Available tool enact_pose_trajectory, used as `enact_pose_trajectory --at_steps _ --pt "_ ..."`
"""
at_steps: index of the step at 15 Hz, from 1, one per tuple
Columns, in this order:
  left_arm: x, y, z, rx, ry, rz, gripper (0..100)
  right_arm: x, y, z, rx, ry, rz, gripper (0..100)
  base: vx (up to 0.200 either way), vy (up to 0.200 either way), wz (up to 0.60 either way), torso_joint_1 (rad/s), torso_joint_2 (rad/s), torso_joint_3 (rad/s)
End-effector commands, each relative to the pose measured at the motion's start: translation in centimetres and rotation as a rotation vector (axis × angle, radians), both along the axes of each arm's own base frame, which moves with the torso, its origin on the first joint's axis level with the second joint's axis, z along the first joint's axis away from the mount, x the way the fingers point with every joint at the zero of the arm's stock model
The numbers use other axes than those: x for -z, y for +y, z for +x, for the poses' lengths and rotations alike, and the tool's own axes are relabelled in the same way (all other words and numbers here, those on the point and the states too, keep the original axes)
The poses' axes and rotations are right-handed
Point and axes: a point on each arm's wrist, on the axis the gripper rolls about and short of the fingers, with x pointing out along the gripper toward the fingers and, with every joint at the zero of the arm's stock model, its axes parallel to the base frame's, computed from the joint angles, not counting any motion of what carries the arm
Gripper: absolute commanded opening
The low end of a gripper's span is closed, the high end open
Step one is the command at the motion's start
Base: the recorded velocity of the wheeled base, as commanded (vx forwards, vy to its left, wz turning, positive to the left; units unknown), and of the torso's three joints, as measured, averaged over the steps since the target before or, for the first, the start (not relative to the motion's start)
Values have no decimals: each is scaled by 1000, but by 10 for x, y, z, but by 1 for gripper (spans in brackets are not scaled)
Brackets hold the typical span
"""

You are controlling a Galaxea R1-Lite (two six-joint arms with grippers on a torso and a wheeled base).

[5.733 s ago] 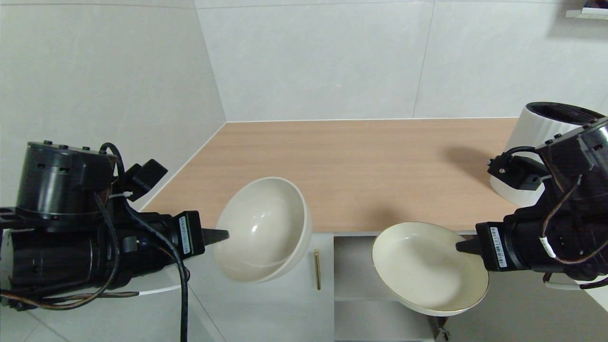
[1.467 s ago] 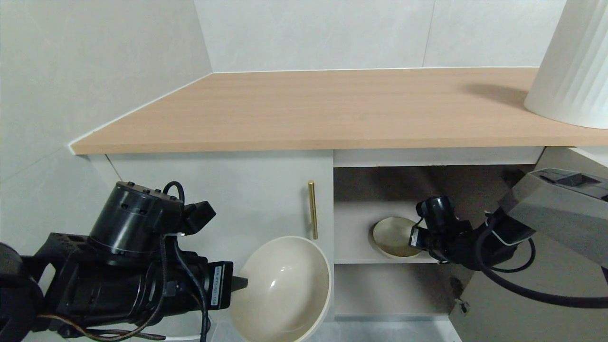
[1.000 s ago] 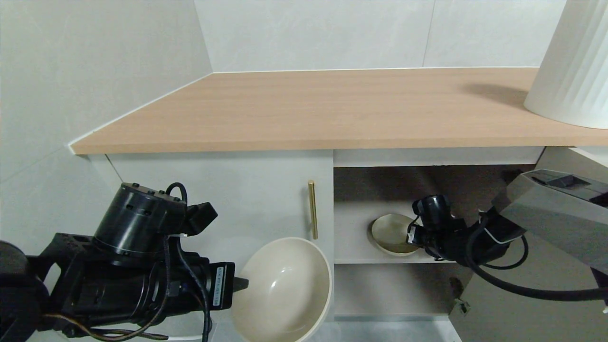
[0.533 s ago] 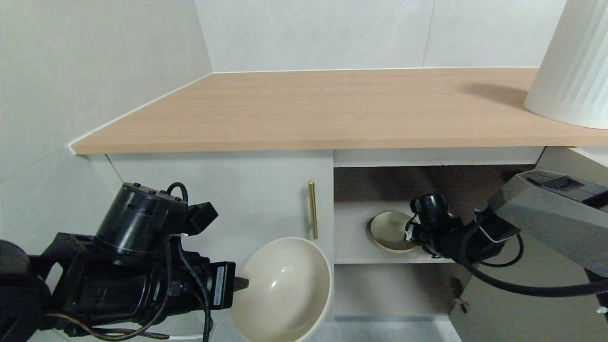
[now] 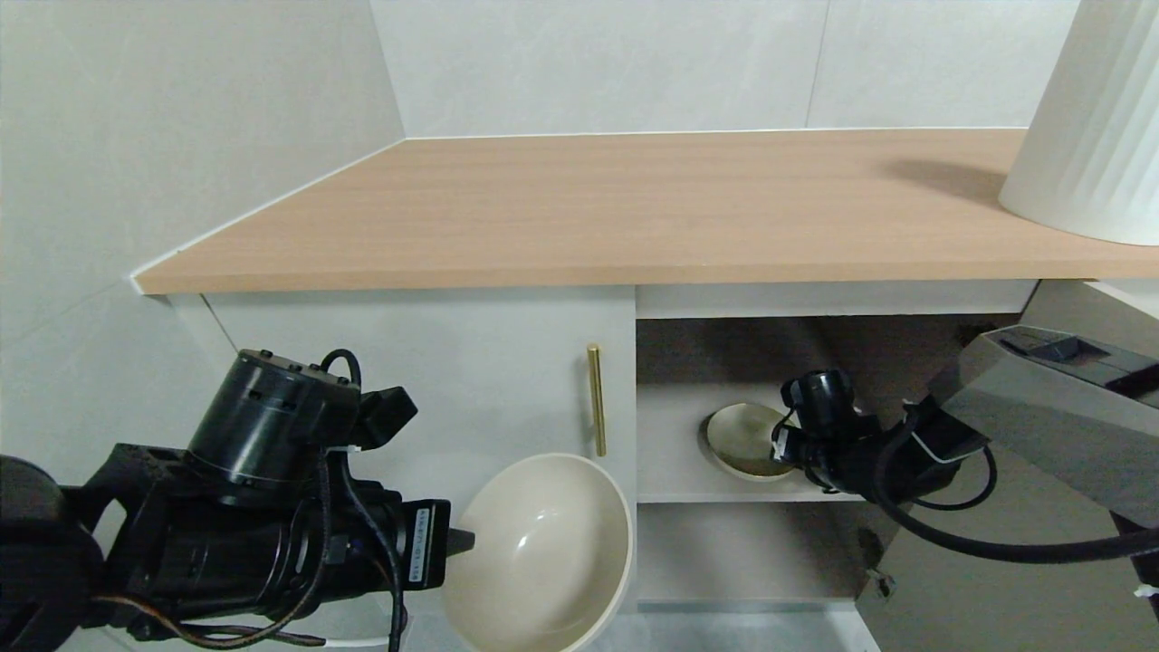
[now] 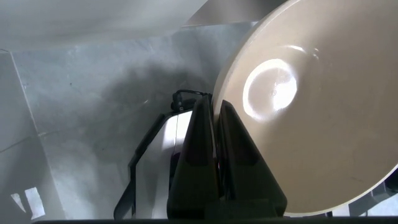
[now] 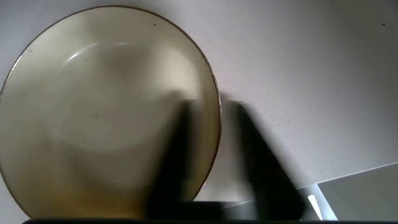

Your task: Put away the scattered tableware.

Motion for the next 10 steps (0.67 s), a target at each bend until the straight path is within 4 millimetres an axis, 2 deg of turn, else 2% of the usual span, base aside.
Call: enact_pose_trajectory --at_steps 1,3,5,9,10 --pt "1 -1 0 6 4 3 0 -6 0 -1 -1 -11 4 100 0 0 0 0 0 0" --pt "3 -3 0 9 11 7 0 -15 0 -6 -7 -19 7 100 0 0 0 0 0 0" --pt "8 -4 3 -4 18 30 0 -35 5 -21 -40 -22 9 100 0 0 0 0 0 0" --pt "30 -22 9 -33 43 141 0 -87 30 -71 -206 38 43 100 0 0 0 0 0 0" --pt "33 -27 8 -36 43 153 0 -93 34 -80 -244 50 54 100 0 0 0 0 0 0"
